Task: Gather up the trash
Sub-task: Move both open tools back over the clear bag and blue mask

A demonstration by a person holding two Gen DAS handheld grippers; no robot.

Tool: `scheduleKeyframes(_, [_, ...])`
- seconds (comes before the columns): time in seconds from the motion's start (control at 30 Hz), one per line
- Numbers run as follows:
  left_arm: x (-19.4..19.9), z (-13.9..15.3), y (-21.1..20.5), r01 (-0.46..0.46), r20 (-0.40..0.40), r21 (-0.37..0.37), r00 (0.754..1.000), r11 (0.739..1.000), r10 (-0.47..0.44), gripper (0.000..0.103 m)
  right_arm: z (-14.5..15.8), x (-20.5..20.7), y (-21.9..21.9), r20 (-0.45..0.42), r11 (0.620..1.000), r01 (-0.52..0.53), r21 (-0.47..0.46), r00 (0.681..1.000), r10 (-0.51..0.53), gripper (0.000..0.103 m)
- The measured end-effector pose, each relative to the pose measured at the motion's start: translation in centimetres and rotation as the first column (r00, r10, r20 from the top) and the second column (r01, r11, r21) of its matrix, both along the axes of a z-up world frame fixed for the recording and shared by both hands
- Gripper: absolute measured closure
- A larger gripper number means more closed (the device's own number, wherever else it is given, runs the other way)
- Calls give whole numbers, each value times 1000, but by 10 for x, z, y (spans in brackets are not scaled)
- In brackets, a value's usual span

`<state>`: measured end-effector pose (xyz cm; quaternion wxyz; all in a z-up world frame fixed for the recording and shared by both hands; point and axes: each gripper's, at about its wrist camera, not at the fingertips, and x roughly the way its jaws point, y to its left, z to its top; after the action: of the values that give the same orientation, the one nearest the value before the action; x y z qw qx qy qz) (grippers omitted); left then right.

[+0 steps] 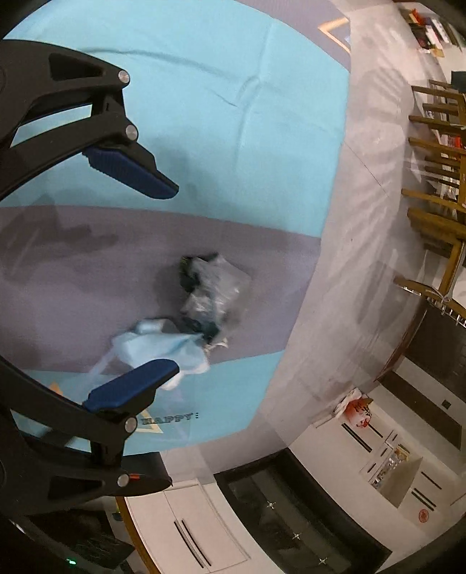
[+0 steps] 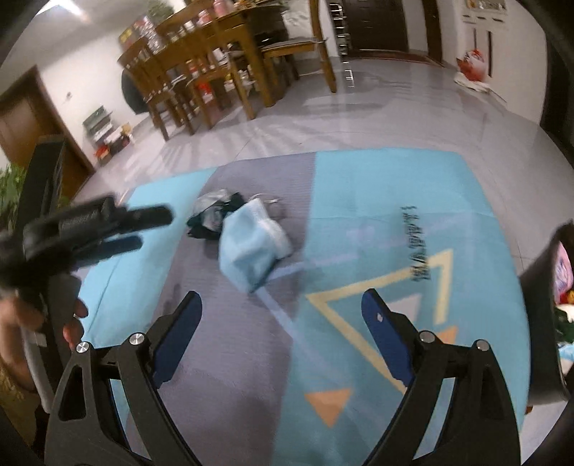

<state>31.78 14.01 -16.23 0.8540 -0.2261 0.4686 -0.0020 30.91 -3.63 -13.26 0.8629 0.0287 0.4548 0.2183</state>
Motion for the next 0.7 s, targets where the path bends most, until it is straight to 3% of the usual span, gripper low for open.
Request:
scheduleKeyframes(0.33, [26,-18,-1,16,-9,-41,1000,999,-16,14,-18,32,31,-51,1000,2,8,999,-1,14])
scheduleKeyframes(0.57, [33,-25,-7,33,-15,-24,999,999,-34,30,-30,45,52,-61,1000,12,8,998,-12,15])
scheduleKeyframes(0.7, [36,-36,-11,63,-41,-34,997,997,-64,40,-39,52,58,-83,999,37,-13,996,-38,34])
